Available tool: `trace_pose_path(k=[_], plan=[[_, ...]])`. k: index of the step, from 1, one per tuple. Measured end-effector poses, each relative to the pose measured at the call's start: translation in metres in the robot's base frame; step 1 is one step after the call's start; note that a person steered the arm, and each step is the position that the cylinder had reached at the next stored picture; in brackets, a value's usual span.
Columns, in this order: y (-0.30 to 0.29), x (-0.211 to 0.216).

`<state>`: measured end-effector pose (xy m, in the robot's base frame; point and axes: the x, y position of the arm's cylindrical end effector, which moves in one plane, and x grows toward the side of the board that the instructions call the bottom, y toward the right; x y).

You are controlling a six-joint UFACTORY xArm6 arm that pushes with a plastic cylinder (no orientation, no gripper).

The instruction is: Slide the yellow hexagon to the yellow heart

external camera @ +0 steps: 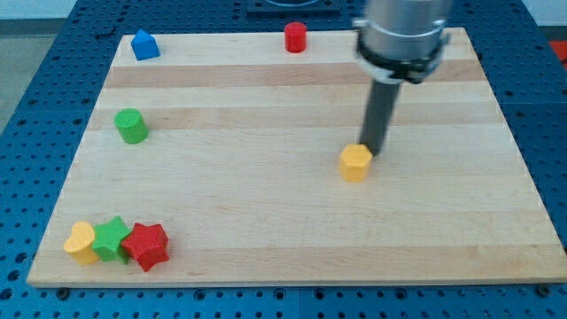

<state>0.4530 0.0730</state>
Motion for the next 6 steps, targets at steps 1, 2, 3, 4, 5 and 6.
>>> trace_pose_path(k=[1,2,3,4,5,6], plan=[[-0.073,0.012],[-0.104,0.016],[-0.083,-0.005],[-0.047,-0.033],[0.004,-0.034],[0.044,-0.012]])
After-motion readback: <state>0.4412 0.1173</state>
